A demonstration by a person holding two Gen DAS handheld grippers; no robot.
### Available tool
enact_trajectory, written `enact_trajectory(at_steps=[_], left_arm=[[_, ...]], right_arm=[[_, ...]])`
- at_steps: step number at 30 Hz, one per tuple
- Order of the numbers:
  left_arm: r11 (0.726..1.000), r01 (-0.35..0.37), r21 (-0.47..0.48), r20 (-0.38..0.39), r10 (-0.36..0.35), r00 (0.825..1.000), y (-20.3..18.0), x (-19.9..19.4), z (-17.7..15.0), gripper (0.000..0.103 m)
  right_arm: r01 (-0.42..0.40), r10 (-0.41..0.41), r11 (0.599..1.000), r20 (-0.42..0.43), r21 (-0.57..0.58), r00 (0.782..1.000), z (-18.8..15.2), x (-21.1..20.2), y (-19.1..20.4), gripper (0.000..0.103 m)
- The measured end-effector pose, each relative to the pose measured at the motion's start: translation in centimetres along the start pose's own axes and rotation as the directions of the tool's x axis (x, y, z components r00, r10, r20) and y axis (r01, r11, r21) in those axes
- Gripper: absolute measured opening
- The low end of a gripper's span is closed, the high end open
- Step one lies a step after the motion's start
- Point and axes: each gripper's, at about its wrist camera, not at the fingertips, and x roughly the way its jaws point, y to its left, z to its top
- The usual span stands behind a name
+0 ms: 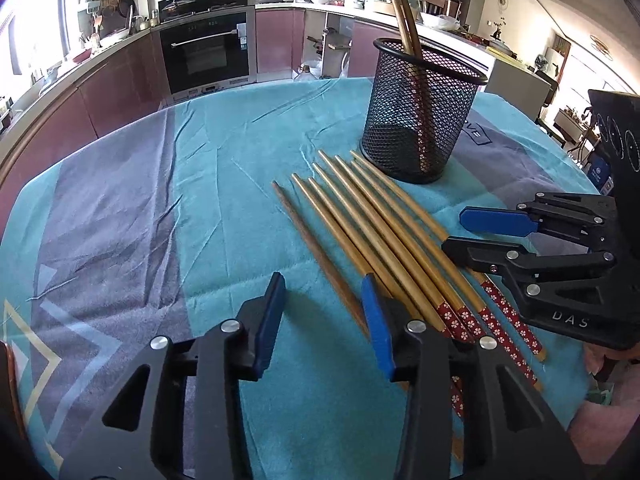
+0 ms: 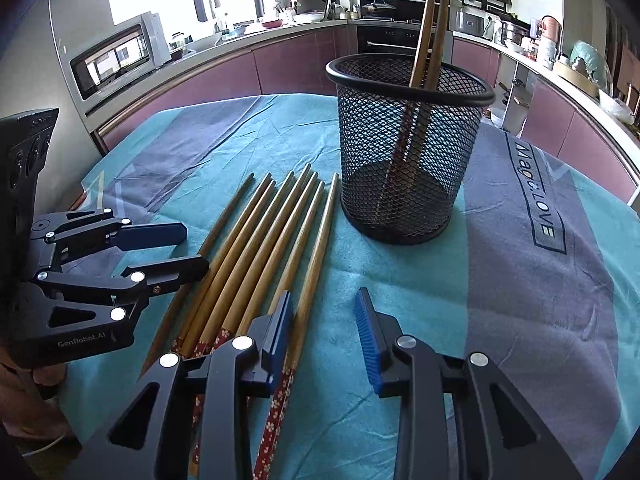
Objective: Organize utensils
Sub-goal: 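Withdraw both tools from the cup back toward the chopsticks on the cloth, then grasp another chopstick with the left tool and lift it while the right tool grasps and lifts one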
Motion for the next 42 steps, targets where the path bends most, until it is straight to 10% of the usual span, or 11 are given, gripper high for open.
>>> enact_trajectory(at_steps=[23, 42], left_arm=[[0.997, -0.013, -0.077, -0.001, 0.013, 1.0, 0.6, 1.5, 1.8, 0.014], [0.992, 0.039, -0.118, 0.063, -0.031, 0.998, 1.7, -1.6, 1.5, 0.008]], right_arm=[[-0.024, 0.024, 0.999, 0.012, 0.029, 1.0, 2.1, 1.8, -0.1, 0.006], [-0.166, 0.158, 0.983, 0.105, 0.075, 0.982, 1.9, -2.5, -0.8, 0.005]])
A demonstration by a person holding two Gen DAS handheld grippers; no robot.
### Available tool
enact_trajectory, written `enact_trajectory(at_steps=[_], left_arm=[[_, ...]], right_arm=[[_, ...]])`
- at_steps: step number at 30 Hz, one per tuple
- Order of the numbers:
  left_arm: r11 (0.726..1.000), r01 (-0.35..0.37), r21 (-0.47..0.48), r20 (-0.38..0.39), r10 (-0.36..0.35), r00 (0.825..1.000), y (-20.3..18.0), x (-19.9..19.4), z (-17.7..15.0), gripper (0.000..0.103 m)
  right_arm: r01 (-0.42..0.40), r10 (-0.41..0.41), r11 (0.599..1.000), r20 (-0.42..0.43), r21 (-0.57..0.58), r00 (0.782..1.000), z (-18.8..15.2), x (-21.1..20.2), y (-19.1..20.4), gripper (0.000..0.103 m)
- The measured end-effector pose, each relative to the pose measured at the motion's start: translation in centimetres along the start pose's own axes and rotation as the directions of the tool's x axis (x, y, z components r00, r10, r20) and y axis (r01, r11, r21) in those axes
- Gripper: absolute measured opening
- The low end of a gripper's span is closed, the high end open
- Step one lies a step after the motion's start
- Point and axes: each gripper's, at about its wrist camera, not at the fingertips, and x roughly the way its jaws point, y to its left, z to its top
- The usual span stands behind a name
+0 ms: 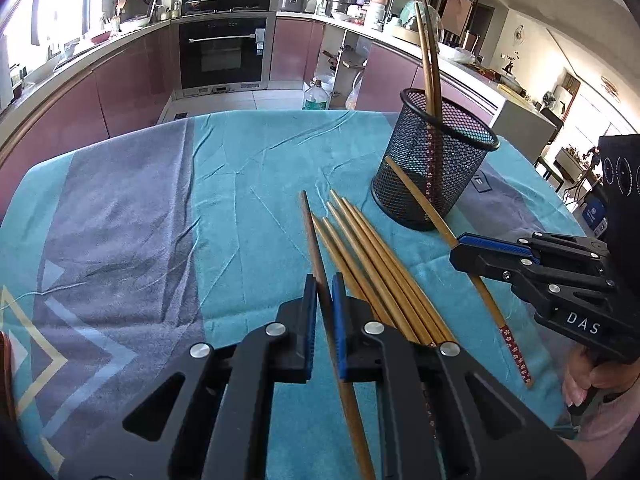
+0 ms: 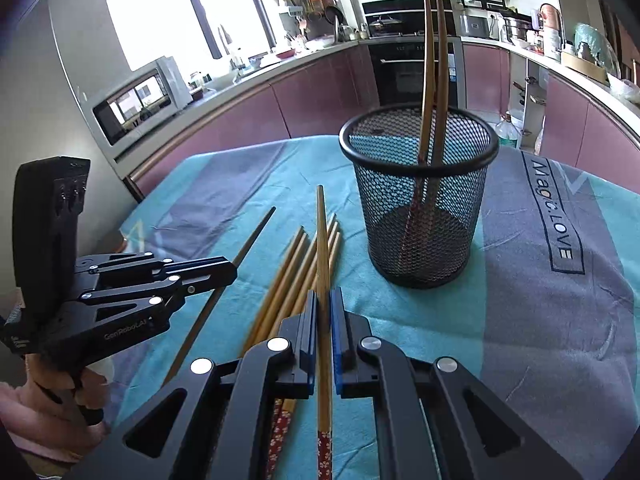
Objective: Organize utensils
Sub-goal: 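Grasp another chopstick with the left tool and lift it while the right tool grasps and lifts one, then carry the left tool's chopstick over the mesh cup and lower it in while the right tool does likewise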
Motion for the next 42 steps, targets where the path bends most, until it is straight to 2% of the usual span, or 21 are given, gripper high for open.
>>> enact_trajectory(at_steps=[9, 17, 27, 30, 35, 42], left_arm=[[0.992, 0.128, -0.005, 0.062, -0.127, 0.99, 0.2, -3.7, 1.1, 0.008], [0.971, 0.238, 0.006, 0.155, -0.236, 0.959, 0.3, -8.2, 2.5, 0.007], [0.962, 0.271, 0.037, 0.267, -0.271, 0.925, -0.2, -12.3, 4.8, 0.007], [0.954, 0.299, 0.033, 0.288, -0.295, 0.911, -0.2, -12.9, 5.6, 0.007], [0.95, 0.31, 0.036, 0.317, -0.305, 0.898, -0.6, -13.0, 7.7, 0.007], [0.941, 0.332, 0.059, 0.361, -0.33, 0.872, -1.7, -13.8, 11.0, 0.007]], right_arm=[[-0.058, 0.057, 0.998, 0.086, 0.002, 0.995, 0.6, -3.2, 0.4, 0.005], [-0.086, 0.083, 0.996, 0.18, 0.01, 0.98, 1.4, -6.4, 0.3, 0.005], [-0.087, 0.083, 0.996, 0.266, 0.003, 0.96, 2.8, -9.3, -0.7, 0.005], [-0.082, 0.079, 0.997, 0.284, -0.001, 0.956, 3.4, -9.7, -1.0, 0.005], [-0.056, 0.058, 0.998, 0.316, -0.014, 0.947, 4.6, -10.4, -1.4, 0.005], [-0.019, 0.029, 0.999, 0.376, -0.03, 0.926, 7.0, -11.8, -2.0, 0.005]])
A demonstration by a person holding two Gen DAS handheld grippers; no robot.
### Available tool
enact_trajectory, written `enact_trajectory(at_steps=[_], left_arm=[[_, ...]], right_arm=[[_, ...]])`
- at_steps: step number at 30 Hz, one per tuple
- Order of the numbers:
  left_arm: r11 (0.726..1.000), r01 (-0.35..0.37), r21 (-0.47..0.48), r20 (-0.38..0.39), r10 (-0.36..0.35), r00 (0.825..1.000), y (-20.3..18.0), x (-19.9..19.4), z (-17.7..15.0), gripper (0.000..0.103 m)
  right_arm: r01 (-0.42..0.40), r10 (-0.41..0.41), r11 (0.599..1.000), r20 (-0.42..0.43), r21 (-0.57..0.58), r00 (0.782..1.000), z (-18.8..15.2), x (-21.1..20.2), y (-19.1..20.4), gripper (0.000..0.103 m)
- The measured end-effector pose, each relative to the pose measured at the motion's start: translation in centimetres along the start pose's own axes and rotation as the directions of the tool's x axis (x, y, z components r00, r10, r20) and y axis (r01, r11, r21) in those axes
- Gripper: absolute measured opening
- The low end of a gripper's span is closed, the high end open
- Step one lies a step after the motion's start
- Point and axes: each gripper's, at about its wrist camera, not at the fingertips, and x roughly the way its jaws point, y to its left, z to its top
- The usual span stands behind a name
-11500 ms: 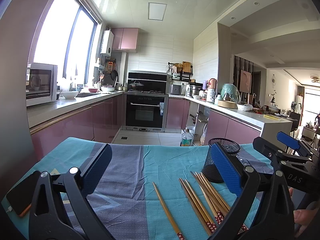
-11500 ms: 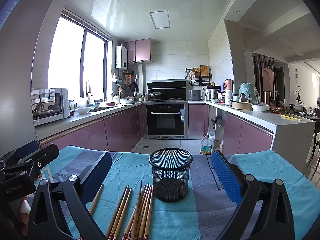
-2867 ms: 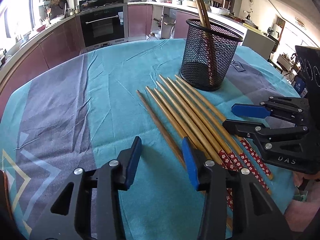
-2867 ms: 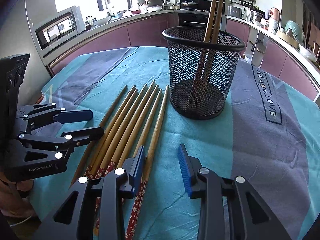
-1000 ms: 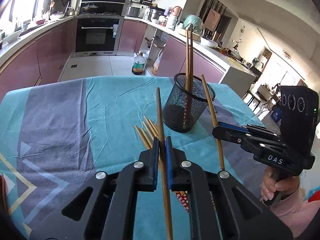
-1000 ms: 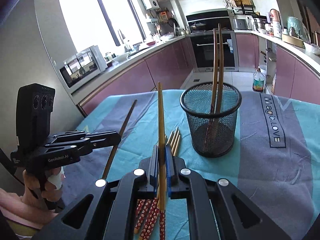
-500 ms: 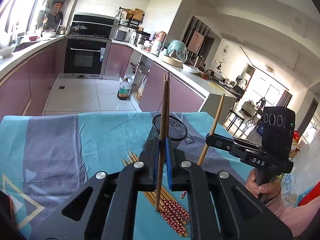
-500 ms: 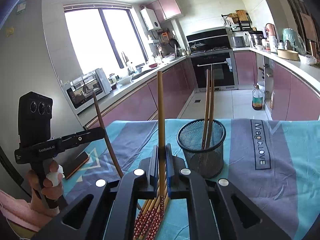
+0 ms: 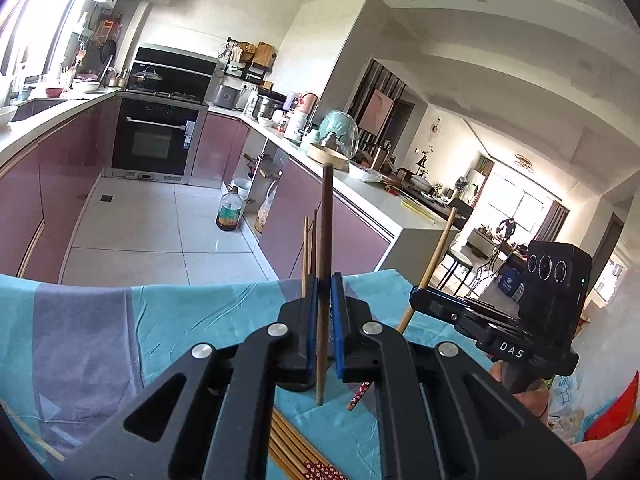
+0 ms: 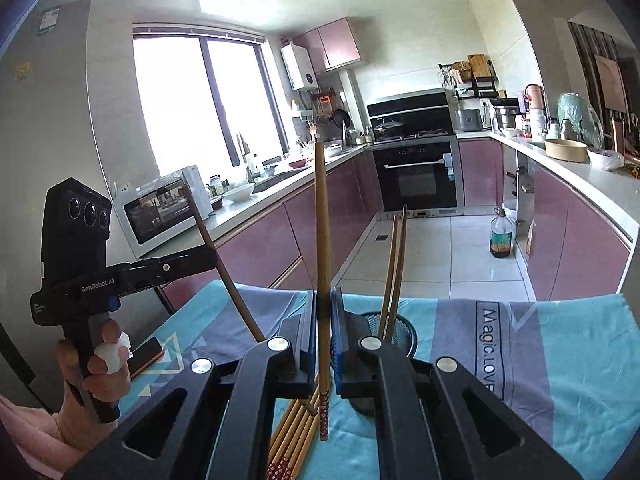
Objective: Organize utensils
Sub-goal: 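Carry the left tool's chopstick over the mesh cup and lower it in while the right tool does likewise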
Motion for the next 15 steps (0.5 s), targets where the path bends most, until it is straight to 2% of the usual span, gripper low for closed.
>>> enact_trajectory(at_steps=[8, 15], left_arm=[[0.999, 0.012, 0.039, 0.064, -0.014, 0.998, -1.6, 0.3, 4.1, 0.007], [0.997, -0.04, 0.068, 0.08, 0.034, 0.996, -2.5, 2.0, 5.6, 0.007]], right_arm=[[0.03, -0.028, 0.999, 0.064, -0.021, 0.998, 2.8, 0.5, -1.0, 0.005], [0.057, -0.056, 0.998, 0.071, -0.007, 0.996, 3.7, 2.0, -2.3, 0.005]])
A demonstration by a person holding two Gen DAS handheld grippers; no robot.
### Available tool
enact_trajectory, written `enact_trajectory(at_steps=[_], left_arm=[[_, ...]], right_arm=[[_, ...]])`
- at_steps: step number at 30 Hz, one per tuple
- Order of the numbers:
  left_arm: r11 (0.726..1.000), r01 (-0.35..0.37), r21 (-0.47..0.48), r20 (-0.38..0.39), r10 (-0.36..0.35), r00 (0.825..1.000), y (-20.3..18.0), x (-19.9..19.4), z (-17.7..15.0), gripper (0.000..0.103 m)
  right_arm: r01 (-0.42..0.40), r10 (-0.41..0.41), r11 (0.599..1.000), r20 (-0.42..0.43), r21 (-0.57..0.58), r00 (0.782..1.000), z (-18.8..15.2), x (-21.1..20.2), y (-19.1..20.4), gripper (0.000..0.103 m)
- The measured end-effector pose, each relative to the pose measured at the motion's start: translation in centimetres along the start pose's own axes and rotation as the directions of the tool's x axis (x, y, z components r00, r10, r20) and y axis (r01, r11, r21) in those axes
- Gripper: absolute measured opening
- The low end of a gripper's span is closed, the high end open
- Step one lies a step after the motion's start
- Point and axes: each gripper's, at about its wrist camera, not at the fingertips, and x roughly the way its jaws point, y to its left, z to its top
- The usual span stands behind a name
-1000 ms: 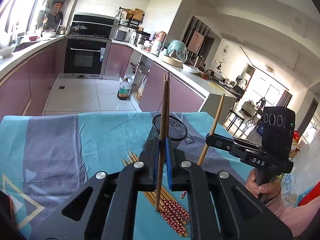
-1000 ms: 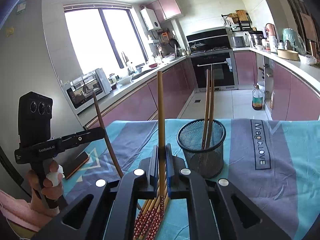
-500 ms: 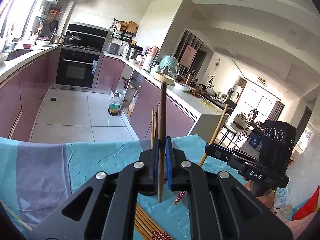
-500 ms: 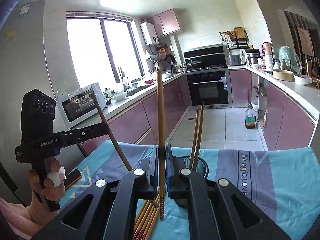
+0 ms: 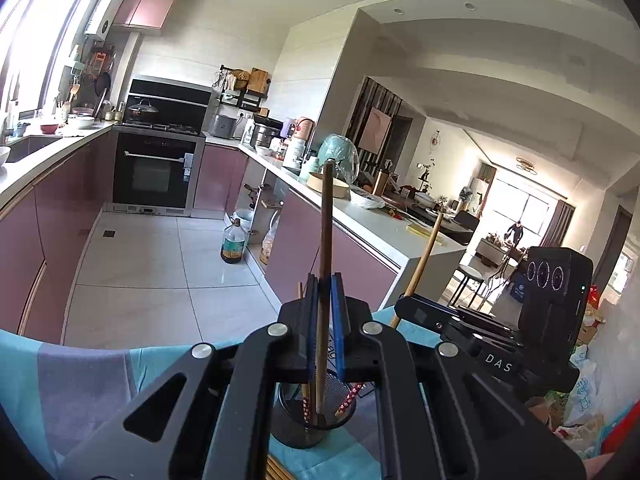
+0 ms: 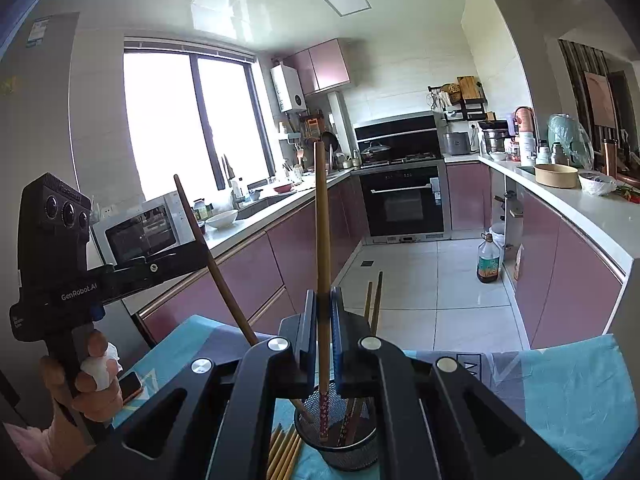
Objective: Organize utensils
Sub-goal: 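Carry the left tool's chopstick over the mesh cup and lower it in while the right tool does likewise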
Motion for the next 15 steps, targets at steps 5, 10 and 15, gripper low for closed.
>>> enact_trajectory(at_steps=[5, 10, 15], left_arm=[[1.0, -0.021, 0.012, -0.087, 0.022, 0.996, 0.1, 2.3, -1.4, 0.007], [0.999, -0.003, 0.04, -0.197, 0.01, 0.98, 0.3, 5.1, -3.1, 0.007], [0.997, 0.001, 0.079, -0.289, 0.022, 0.957, 0.3, 7.8, -4.5, 0.007]], right_arm=[[0.013, -0.013, 1.0, -0.055, 0.005, 0.998, -0.9, 1.8, -0.3, 0.005], [0.011, -0.01, 1.0, -0.142, 0.01, 0.99, -2.4, 3.6, -0.7, 0.005], [0.023, -0.016, 0.999, -0.247, 0.023, 0.969, -3.6, 5.5, -1.0, 0.006]])
